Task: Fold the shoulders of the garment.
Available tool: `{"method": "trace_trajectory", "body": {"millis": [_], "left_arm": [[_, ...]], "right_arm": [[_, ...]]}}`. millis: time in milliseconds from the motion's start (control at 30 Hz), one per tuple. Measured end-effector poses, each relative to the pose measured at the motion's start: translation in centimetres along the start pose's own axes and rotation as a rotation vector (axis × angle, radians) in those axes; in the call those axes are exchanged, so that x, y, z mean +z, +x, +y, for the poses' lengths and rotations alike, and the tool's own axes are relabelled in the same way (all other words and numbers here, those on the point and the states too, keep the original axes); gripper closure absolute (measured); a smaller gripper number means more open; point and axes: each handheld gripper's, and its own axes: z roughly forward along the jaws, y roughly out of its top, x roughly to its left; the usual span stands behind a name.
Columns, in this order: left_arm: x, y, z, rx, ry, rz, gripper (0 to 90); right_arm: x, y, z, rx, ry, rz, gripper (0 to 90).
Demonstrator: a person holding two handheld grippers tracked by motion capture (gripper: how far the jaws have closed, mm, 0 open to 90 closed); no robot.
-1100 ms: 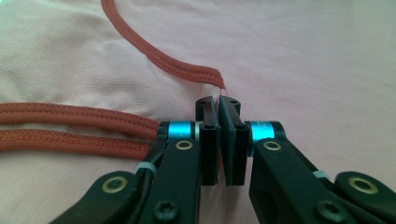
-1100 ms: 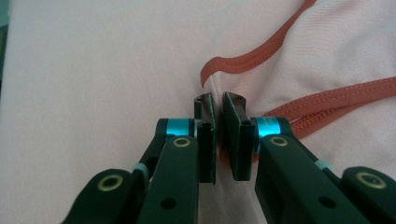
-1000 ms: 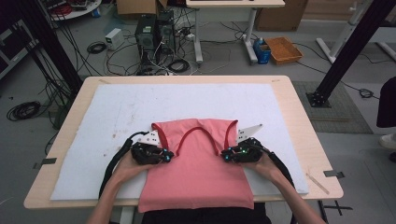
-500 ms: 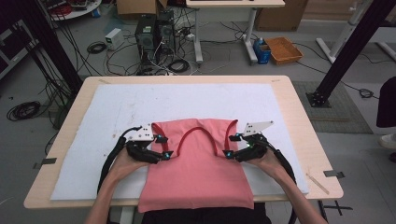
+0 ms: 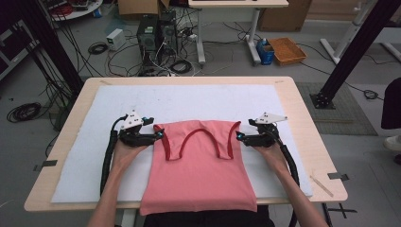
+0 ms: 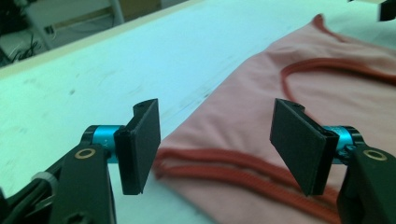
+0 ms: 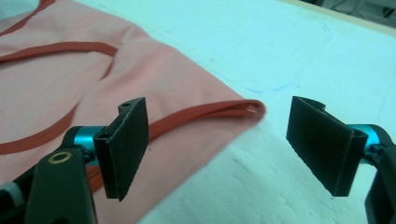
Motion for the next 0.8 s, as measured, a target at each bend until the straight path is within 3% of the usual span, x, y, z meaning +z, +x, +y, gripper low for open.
{"method": "trace_trajectory", "body": {"millis": [167, 467, 567, 800], "left_arm": [[0.3, 0.6, -0.7, -0.013, 0.080, 0.050, 30.4], [-0.3, 1.3, -1.6, -0.036, 0.035, 0.097, 28.8], [-0.2, 1.3, -1.6, -0.051, 0.038, 0.105, 28.8], [-0.1, 1.4, -1.6, -0.059, 0.045, 0.116, 28.9]], "right_arm": [[0.4, -0.4, -0.5, 0.008, 0.030, -0.037, 19.3], [0.7, -0.2, -0.6, -0.008, 0.049, -0.068, 19.3], [0.8, 0.0, -0.5, -0.023, 0.057, -0.075, 19.3], [0.7, -0.2, -0.6, -0.006, 0.054, -0.072, 19.3]]}}
